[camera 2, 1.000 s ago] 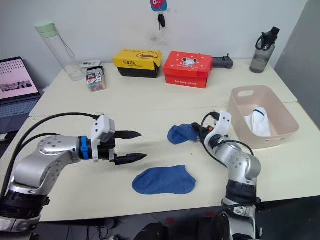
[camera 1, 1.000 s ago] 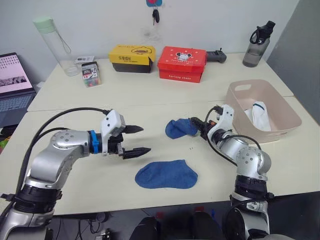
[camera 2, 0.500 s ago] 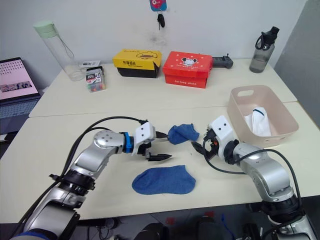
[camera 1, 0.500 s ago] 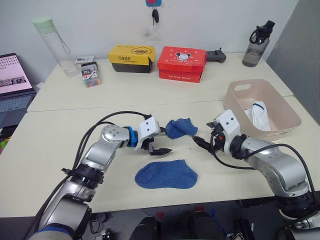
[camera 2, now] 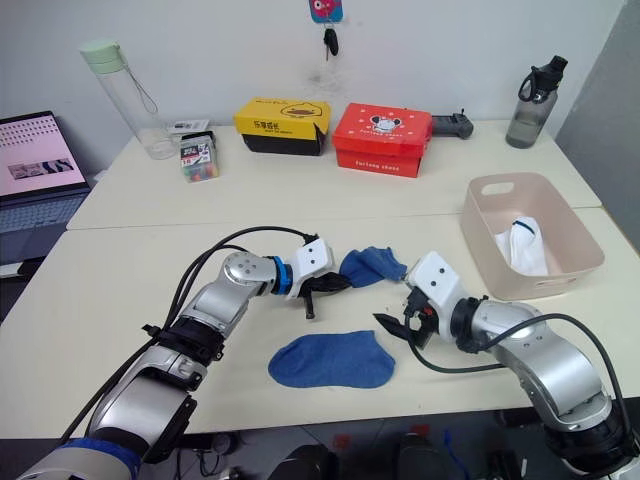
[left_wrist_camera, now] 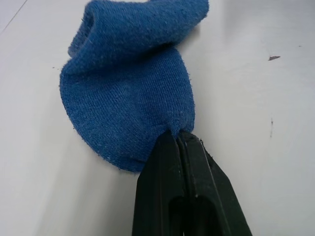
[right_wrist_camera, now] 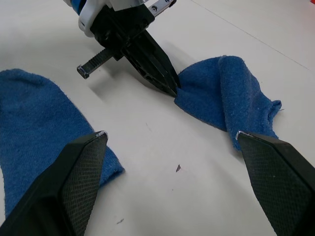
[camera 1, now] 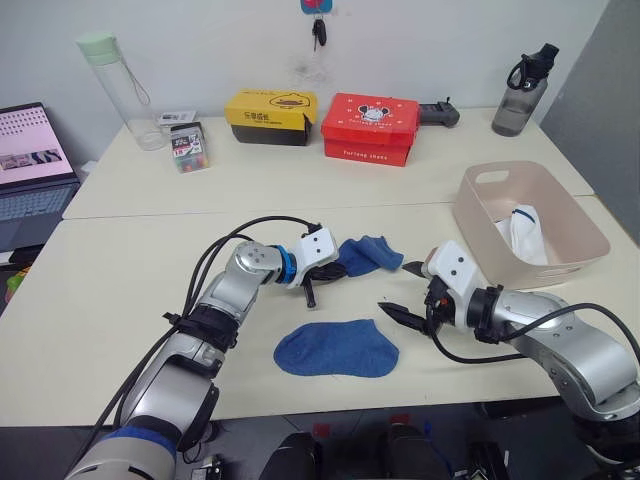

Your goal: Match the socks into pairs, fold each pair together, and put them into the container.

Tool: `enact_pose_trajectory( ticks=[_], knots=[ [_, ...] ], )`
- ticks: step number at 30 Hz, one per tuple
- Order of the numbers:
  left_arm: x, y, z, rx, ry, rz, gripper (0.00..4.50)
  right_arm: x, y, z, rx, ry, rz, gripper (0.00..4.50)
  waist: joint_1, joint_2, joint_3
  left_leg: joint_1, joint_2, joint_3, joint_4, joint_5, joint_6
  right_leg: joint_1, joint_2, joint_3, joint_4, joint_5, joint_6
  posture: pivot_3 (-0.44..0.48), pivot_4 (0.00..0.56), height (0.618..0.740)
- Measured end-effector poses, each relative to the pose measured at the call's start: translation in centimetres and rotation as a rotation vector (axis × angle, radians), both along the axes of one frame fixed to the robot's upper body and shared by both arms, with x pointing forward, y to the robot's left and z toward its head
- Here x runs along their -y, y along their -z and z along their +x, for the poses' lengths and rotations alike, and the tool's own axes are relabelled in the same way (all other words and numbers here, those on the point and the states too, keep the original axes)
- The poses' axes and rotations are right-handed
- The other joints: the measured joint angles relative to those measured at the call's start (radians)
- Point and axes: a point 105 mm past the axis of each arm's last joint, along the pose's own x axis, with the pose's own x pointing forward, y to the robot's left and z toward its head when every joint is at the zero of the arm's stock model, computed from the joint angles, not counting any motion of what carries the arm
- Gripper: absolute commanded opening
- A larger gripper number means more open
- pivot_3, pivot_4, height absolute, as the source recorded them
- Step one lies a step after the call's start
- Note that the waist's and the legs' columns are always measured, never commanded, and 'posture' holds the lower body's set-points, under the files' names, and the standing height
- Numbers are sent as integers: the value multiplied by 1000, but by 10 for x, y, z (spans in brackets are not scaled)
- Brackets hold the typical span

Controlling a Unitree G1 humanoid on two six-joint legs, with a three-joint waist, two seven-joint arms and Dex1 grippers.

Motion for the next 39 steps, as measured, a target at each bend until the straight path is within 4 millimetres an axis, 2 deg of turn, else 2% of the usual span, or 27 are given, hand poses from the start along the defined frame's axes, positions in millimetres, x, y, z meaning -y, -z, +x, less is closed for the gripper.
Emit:
enact_pose_trajectory(
  ticks=[2,7,15,19,22,23,26,27,31,35,39],
  knots=[
    [-5,-1,-1,-7,11,9,17,0,0,0,-1,-2,-2,4500,-2,0,0,0,0,0,0,0,0,0,0,0,0,0,0,0,150,726],
    [-36,-13,-8,-8,24,37,17,1,-1,-1,2,-16,-10,4500,-2,0,0,0,0,0,0,0,0,0,0,0,0,0,0,0,150,726],
    [-83,-11,-38,-91,104,79,17,4,-4,-3,47,-64,-59,4500,-1,0,0,0,0,-1,0,0,0,0,0,-1,0,0,0,0,150,726],
    [-90,-10,-35,-65,100,66,17,-2,0,-1,115,-139,-136,4500,0,0,0,0,-1,-1,0,0,0,1,0,-1,-1,0,0,0,150,726],
    [-88,-5,-33,-72,105,48,17,-3,5,10,178,-176,-207,4500,0,-2,1,0,-1,-1,1,0,0,0,0,-2,0,0,0,0,150,726],
    [-87,-7,-31,-68,107,45,427,-1,6,15,196,-179,-231,4500,0,-2,1,0,0,-2,1,0,0,0,0,-2,0,0,0,0,150,726],
    [-87,-14,-31,-24,135,51,1202,2,10,25,248,-198,-297,4500,-2,-2,1,0,0,-1,1,0,0,0,0,-2,0,0,0,0,150,726],
    [-89,-17,-30,-2,139,55,1591,2,11,27,263,-209,-322,4500,-2,-2,1,0,0,-1,1,0,0,0,0,-2,0,0,0,0,150,726],
    [-103,-29,-34,100,138,74,2677,2,19,36,299,-264,-431,4500,-6,-2,1,0,0,-1,0,0,0,-1,0,-2,0,0,0,0,150,726],
    [-110,-17,-48,155,209,184,2677,-6,19,48,356,-318,-492,4500,-7,-2,1,0,0,-1,0,0,0,-1,0,-2,0,0,0,0,150,726],
    [-104,-8,-46,228,224,227,2677,-17,22,59,401,-365,-530,4500,0,-2,1,0,0,-1,1,0,0,-1,0,-2,0,0,0,0,150,726]
  ],
)
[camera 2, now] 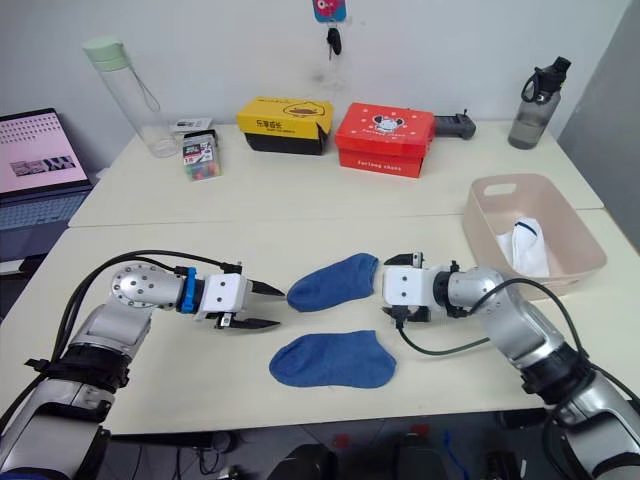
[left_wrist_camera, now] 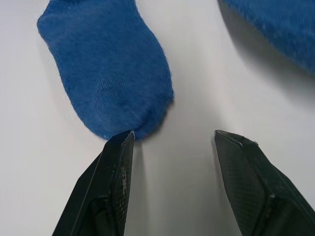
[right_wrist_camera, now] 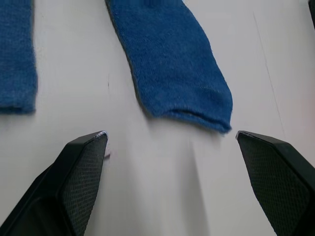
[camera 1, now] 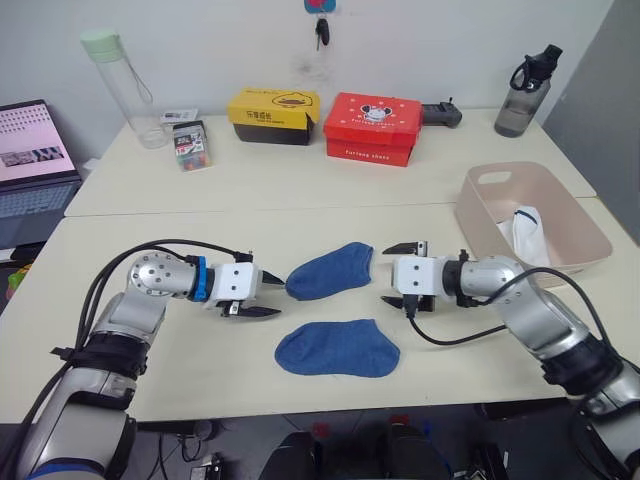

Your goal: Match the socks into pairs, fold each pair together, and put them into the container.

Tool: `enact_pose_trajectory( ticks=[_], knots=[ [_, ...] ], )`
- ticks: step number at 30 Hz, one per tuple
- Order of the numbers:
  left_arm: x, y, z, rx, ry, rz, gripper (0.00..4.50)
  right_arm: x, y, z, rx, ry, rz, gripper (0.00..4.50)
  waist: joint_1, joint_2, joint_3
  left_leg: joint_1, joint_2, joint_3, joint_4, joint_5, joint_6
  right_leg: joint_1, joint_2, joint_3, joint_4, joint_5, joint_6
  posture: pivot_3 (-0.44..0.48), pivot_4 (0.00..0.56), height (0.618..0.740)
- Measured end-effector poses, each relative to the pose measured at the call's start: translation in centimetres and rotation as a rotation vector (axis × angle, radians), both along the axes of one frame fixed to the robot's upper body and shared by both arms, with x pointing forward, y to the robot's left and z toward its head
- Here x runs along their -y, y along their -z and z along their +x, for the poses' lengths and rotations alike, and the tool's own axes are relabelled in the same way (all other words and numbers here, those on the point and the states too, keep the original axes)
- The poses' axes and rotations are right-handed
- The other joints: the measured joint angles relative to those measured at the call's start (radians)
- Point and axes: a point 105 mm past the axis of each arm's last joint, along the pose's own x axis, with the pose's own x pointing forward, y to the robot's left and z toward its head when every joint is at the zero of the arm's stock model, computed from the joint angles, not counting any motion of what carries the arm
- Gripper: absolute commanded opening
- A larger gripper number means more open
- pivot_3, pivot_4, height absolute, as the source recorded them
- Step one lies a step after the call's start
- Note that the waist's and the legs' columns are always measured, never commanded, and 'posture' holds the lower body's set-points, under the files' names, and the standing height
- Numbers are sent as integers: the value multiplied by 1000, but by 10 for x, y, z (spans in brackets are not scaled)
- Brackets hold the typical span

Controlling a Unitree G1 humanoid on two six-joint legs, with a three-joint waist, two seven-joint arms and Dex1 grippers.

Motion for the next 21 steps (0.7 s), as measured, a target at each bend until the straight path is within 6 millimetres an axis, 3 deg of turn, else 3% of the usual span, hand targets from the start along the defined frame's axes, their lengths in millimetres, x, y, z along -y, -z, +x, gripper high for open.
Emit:
enact_pose_trajectory(
  ticks=[4,6,8,13,19,21],
  knots=[
    [9,3,5,90,19,2,2677,-5,5,16,35,-18,-48,4500,-1,0,0,0,0,0,0,0,0,0,0,0,0,0,0,0,150,726],
    [12,3,7,130,31,9,2268,-7,7,21,54,-34,-62,4500,-1,0,0,1,0,0,0,0,0,0,0,0,0,0,0,0,150,726],
    [18,6,9,151,43,13,1790,-11,6,25,83,-56,-72,4129,-2,0,-1,1,0,0,0,0,0,0,0,0,1,0,0,0,150,726],
    [31,12,9,177,70,10,132,-16,13,28,98,-100,-90,2468,-1,0,-1,1,0,0,0,0,0,0,0,0,1,0,0,0,150,726],
    [32,12,11,190,61,7,0,-18,17,24,85,-135,-95,244,-3,0,-1,1,0,0,0,0,0,0,0,0,1,0,0,0,150,726],
    [30,12,14,189,51,5,0,-17,19,21,72,-138,-87,32,-2,0,-1,1,0,0,0,0,0,0,0,0,1,0,0,0,150,726]
  ],
)
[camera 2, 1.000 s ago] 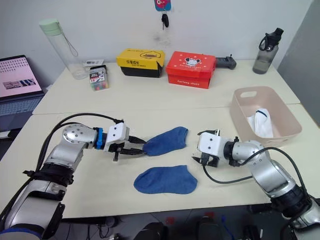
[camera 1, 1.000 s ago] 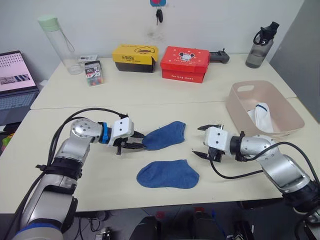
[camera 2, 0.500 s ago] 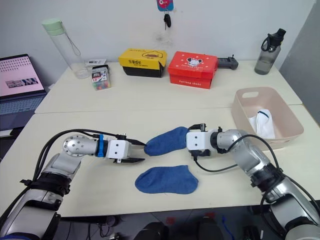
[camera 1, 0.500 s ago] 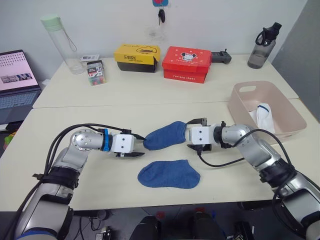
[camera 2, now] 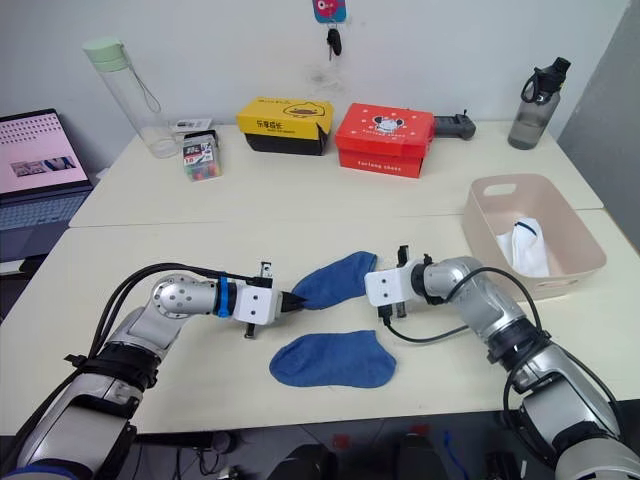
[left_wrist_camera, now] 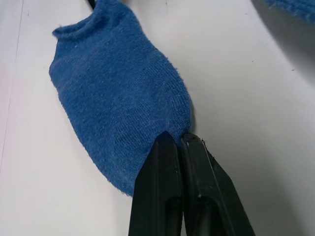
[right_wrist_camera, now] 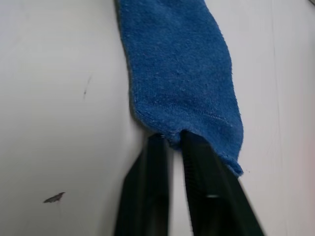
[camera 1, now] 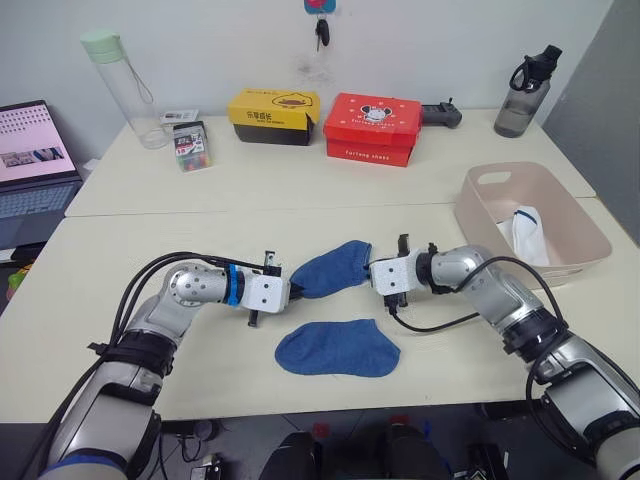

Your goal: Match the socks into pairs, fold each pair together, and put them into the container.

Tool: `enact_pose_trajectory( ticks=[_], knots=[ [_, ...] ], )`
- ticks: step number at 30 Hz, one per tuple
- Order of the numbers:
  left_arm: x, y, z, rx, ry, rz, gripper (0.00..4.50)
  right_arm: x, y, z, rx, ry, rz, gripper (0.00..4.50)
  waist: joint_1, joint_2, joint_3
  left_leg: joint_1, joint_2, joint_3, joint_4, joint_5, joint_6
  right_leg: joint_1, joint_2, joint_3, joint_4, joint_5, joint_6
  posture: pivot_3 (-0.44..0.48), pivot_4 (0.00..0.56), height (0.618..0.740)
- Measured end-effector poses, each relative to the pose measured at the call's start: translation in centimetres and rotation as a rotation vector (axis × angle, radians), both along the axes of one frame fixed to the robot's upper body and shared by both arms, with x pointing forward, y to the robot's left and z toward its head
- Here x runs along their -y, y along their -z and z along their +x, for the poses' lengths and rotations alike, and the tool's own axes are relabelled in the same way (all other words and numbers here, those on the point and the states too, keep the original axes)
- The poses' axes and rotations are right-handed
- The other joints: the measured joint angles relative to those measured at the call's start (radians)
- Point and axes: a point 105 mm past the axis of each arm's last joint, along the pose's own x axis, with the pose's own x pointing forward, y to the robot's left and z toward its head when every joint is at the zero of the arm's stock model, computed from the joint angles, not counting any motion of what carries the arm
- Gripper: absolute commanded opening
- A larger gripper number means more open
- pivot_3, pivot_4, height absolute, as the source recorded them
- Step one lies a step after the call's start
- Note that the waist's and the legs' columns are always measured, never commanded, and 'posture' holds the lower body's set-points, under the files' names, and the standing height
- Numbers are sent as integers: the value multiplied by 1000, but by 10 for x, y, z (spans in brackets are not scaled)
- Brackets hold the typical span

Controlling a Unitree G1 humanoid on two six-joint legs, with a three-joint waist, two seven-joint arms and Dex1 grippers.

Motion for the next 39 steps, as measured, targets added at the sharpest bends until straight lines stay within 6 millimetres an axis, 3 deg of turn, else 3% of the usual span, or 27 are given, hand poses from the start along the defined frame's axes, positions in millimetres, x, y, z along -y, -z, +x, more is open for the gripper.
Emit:
enact_pose_trajectory(
  ticks=[5,10,15,21,26,31,34,39],
  knots=[
    [-2,-3,0,-38,-5,-45,0,4,4,-16,-85,13,37,32,-2,0,0,-1,0,0,0,0,0,-1,0,0,0,0,0,0,150,726],
    [-4,-19,0,-194,-61,-179,0,10,-17,-35,-272,139,228,32,-2,0,0,-2,0,-1,0,0,0,-1,0,-1,0,0,0,0,150,726],
    [-1,-51,-19,-449,-65,-289,0,17,-49,-59,-494,273,421,32,-4,0,0,-3,1,-3,0,0,0,-1,0,-1,0,0,0,0,150,726],
    [4,-63,-45,-829,-100,-349,0,30,-60,-78,-806,454,541,32,-2,0,0,-2,0,-3,0,0,0,0,0,-1,0,0,0,0,150,726],
    [9,-66,-30,-1114,-256,-520,0,30,-57,-59,-853,601,598,32,-1,0,0,-1,0,-2,0,0,0,1,0,-1,0,0,0,0,150,726],
    [10,-53,-4,-1221,-410,-573,0,30,-45,-25,-808,707,585,32,-7,0,0,-1,0,-2,0,0,0,0,0,-1,1,0,0,0,150,726],
    [8,-41,11,-1213,-484,-575,0,21,-36,-8,-772,723,570,644,-15,0,0,-2,0,-1,0,0,0,-1,0,-1,1,0,0,0,150,726],
    [0,-37,27,-1147,-547,-557,0,19,-44,12,-695,729,606,2261,-22,0,0,-4,0,-1,1,0,0,-4,0,0,2,0,0,0,150,726]
  ],
)
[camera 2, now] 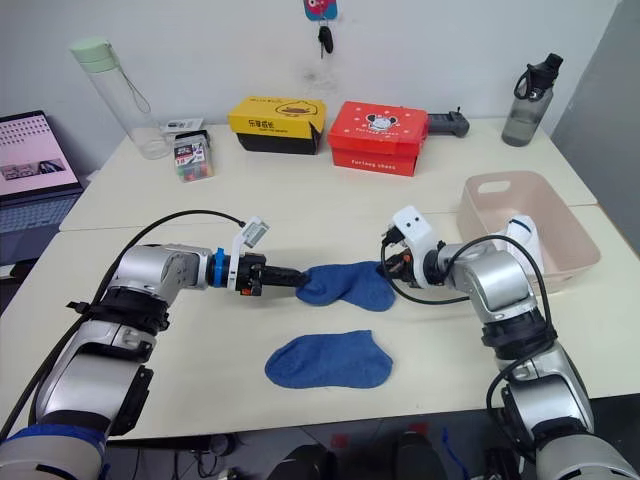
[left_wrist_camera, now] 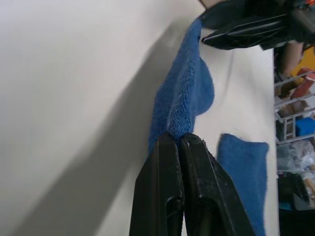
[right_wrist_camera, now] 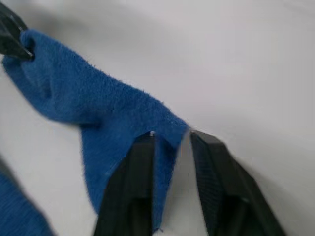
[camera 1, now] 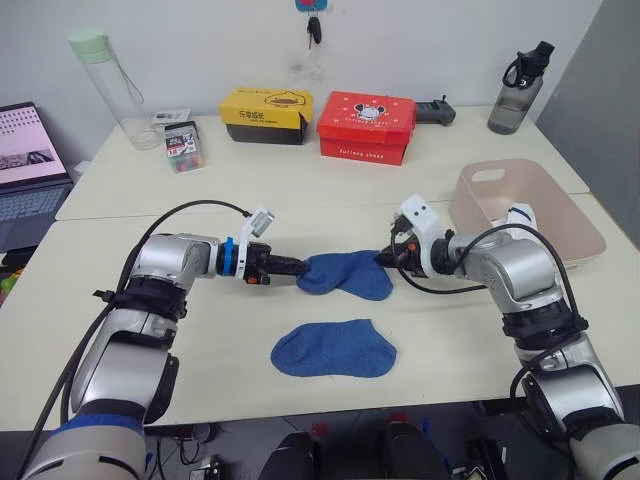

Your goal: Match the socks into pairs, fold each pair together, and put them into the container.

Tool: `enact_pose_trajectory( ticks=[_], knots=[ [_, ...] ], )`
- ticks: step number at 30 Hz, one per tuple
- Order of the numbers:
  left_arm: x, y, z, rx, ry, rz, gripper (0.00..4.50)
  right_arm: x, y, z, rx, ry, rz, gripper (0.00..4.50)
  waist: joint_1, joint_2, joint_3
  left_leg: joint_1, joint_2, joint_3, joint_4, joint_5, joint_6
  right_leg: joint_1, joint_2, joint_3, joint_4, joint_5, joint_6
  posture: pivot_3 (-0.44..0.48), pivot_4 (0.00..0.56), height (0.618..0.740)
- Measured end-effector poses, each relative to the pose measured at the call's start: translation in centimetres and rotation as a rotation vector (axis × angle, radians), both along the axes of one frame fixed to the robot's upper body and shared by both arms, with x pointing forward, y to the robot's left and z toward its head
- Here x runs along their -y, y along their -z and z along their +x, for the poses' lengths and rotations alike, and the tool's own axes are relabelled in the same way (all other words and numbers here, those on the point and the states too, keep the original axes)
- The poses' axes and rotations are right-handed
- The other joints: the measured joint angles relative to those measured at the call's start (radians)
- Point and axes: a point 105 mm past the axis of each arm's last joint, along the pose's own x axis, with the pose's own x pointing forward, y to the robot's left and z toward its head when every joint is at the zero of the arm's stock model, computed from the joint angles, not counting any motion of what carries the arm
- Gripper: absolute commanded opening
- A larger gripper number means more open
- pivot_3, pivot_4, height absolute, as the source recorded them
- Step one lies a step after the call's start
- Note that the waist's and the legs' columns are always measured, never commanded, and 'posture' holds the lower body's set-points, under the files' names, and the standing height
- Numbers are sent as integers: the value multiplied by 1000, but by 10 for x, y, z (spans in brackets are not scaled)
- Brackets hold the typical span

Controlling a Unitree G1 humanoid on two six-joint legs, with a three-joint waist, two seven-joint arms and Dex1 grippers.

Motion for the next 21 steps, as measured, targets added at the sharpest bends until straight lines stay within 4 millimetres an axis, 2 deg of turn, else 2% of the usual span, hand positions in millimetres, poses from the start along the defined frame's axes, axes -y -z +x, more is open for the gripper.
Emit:
enact_pose_trajectory(
  ticks=[2,5,6,8,12,16,21],
  knots=[
    [-5,0,4,9,-17,17,0,4,-7,3,25,20,25,3016,0,0,0,0,0,0,0,0,0,0,0,0,0,0,0,0,150,726],
    [-10,3,7,35,-34,37,645,13,-21,3,86,52,60,4060,-1,0,0,-2,0,0,0,0,0,-2,0,0,1,0,0,0,150,726],
    [-12,2,8,49,-37,38,991,15,-24,1,110,60,60,4448,-1,0,0,-3,0,0,0,0,0,-3,0,0,1,0,0,0,150,726],
    [-13,-1,10,75,-41,25,1627,17,-23,-6,135,65,65,4500,-1,0,0,-7,0,0,1,0,0,-7,0,1,3,0,0,0,150,726],
    [-21,-8,11,97,-72,3,2889,9,-5,-28,114,56,96,4500,-5,0,0,-10,0,2,3,0,0,-11,0,3,12,0,0,0,150,726],
    [-36,-9,14,186,-124,49,4139,8,-4,-29,157,116,116,4500,-7,0,0,-8,0,2,2,0,0,-12,0,3,12,0,0,0,150,726],
    [-29,4,6,268,-105,109,4139,8,10,-22,156,197,129,4500,-3,0,-1,-9,-1,2,3,0,0,-12,-1,3,12,0,0,0,150,726]
  ],
)
